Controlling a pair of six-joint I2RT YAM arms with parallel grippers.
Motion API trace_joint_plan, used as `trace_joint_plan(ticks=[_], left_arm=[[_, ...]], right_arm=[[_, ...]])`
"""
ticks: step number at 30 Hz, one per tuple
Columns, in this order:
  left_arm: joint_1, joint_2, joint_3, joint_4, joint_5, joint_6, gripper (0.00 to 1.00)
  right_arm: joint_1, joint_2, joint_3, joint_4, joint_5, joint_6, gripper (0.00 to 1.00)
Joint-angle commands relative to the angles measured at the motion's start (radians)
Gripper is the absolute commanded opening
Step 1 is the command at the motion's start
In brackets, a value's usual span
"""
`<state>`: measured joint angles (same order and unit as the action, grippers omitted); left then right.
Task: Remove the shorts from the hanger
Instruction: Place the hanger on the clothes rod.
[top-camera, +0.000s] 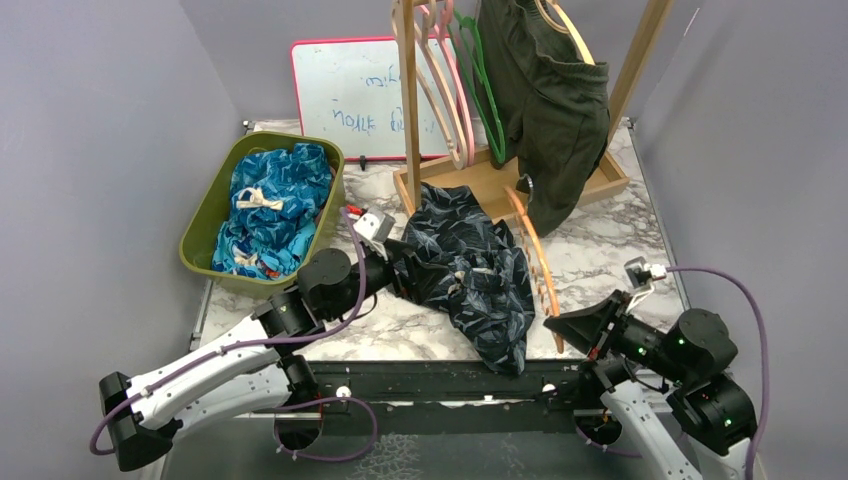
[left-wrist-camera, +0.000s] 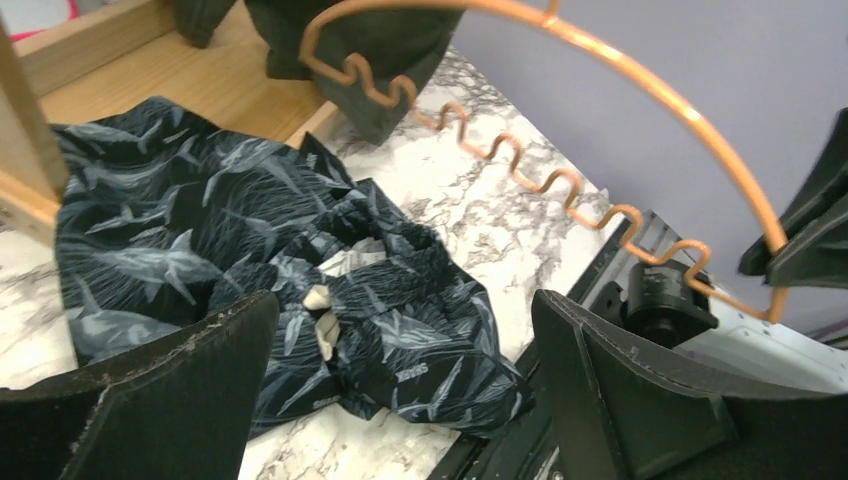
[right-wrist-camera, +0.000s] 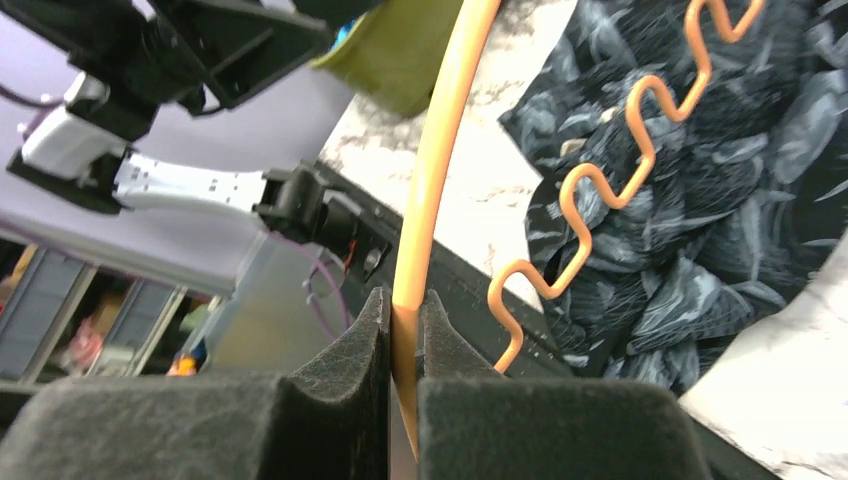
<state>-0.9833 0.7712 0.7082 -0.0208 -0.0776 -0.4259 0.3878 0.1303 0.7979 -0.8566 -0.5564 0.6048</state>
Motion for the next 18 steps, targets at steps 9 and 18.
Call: trace_joint_plan(ticks=[9,18], left_arm=[[-0.001,-0.094,-0.09,-0.082,-0.125,-0.054,0.99],[-0.001,-0.097,-0.101,-0.102,-0.115,-0.085,0.99]], right_arm=[[0.0,0.044,0.031,0.133,0.203,-0.076,0.02],[0.003,0.39,0.083,0.405,0.112,-0.155,0.02]])
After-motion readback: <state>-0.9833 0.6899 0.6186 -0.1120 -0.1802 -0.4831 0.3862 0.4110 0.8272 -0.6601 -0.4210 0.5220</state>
